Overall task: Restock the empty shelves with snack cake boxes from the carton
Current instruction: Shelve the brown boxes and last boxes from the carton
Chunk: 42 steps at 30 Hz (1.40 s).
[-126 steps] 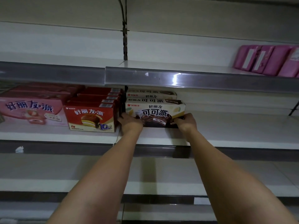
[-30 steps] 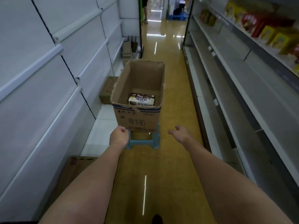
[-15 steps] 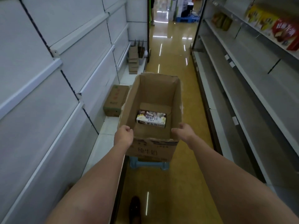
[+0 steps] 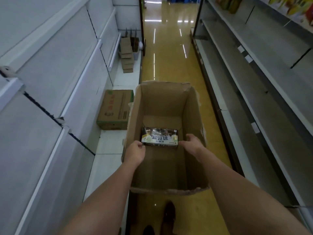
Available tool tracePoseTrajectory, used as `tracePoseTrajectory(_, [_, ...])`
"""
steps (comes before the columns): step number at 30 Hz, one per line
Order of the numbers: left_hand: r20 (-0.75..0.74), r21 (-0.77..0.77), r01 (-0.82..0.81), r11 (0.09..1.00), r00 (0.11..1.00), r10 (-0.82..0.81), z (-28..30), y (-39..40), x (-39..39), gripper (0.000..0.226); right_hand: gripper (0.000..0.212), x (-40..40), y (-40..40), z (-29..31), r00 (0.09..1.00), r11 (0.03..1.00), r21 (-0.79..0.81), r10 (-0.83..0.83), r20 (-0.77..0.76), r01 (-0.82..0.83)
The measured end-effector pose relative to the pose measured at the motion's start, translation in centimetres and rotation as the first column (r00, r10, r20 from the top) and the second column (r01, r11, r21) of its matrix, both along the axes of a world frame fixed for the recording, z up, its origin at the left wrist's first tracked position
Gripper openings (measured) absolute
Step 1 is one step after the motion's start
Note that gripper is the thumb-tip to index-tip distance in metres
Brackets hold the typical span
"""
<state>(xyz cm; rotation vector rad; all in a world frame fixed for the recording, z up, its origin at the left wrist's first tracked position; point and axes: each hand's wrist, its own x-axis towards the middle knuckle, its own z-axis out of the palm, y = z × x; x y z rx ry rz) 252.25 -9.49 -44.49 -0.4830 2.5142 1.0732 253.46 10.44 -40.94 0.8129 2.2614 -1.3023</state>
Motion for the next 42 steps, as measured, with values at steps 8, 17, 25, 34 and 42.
tracePoseTrajectory(8, [0.170,0.033,-0.015,0.999,0.985,0.009,-4.3,1.4,-5.7,0.037,0.058,-7.8,1.9,-4.1,0.991,0.996,-0.005,0.085,0.105,-0.085])
tracePoseTrajectory(17, [0.276,-0.005,-0.064,0.998,0.959,0.063,-13.8,3.7,-12.7,0.048,0.055,-15.8,4.0,-12.2,0.973,0.991,-0.013,0.134,0.190,-0.134])
tracePoseTrajectory(25, [0.315,0.245,-0.157,0.957,0.946,0.075,-24.5,8.1,-14.2,0.048,0.047,-20.7,4.3,-23.3,0.923,0.946,0.078,0.287,0.257,-0.315])
tracePoseTrajectory(34, [0.733,0.373,-0.840,0.395,0.527,0.430,-28.0,10.7,-16.4,0.052,0.073,-22.0,4.4,-28.8,0.812,0.760,0.311,0.466,0.351,-0.570])
tracePoseTrajectory(42, [0.728,0.490,-0.793,0.361,0.601,0.331,-27.8,9.7,-14.6,0.036,0.073,-19.8,3.4,-27.8,0.714,0.709,0.252,0.484,0.506,-0.659])
